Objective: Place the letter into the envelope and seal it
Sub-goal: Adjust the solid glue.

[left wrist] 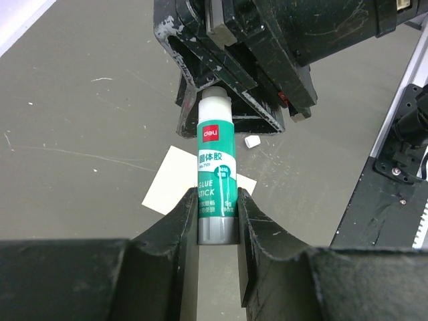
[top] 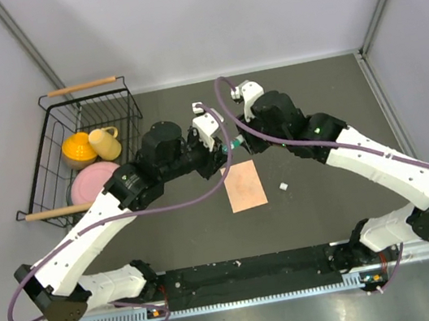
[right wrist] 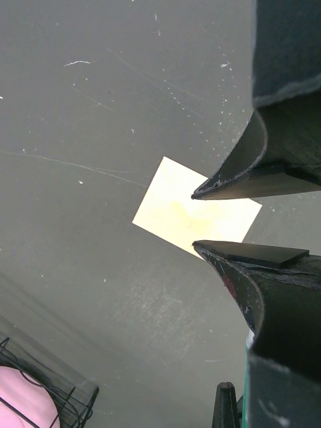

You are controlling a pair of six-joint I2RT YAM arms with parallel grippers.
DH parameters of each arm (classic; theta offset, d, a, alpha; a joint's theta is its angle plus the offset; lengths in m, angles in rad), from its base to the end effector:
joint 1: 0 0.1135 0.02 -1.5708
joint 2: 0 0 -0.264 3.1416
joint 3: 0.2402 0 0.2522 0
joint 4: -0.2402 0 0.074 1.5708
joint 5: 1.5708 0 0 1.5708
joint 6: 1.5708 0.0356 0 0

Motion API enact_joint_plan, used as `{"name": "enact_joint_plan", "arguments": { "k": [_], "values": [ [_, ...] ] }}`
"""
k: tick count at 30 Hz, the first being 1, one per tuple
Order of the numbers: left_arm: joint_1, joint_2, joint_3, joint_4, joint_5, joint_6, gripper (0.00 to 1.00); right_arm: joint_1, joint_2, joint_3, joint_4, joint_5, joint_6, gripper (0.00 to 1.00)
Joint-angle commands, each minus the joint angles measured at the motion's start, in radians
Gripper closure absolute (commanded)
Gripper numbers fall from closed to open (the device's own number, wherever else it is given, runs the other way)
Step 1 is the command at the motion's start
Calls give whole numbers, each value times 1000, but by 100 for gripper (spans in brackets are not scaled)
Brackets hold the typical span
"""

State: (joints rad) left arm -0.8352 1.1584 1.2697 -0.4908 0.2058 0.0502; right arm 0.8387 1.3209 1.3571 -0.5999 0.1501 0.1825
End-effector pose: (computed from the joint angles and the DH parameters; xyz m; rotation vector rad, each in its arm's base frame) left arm 0.1638 -0.1918 0.4019 0.9863 1.7526 -0.7115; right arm 0.1976 0.2119 0.3798 -0.6107 2.0714 0.4394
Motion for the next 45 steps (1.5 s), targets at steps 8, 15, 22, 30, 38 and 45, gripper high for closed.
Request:
{"name": "enact_joint_plan", "arguments": {
  "k": [8, 15, 22, 30, 38, 45],
  "values": [
    [-2, 41, 19, 133, 41, -47, 100, 88, 11, 66, 69, -110, 49, 70],
    [-2, 52, 30, 149, 49, -85, 100, 106, 17, 73, 74, -99, 72, 73],
    [-2, 57, 28, 170, 47, -105, 100, 119, 18, 82, 72, -135, 107, 80],
    [-2, 64, 34, 179, 55, -122, 100, 134, 3, 70, 77, -147, 112, 83],
    [7, 27, 4, 129, 49, -96, 100, 34, -5, 45, 57, -126, 130, 86],
    [54, -101, -108, 162, 133, -72, 100, -79, -28, -9, 37, -110, 118, 73]
  ]
}}
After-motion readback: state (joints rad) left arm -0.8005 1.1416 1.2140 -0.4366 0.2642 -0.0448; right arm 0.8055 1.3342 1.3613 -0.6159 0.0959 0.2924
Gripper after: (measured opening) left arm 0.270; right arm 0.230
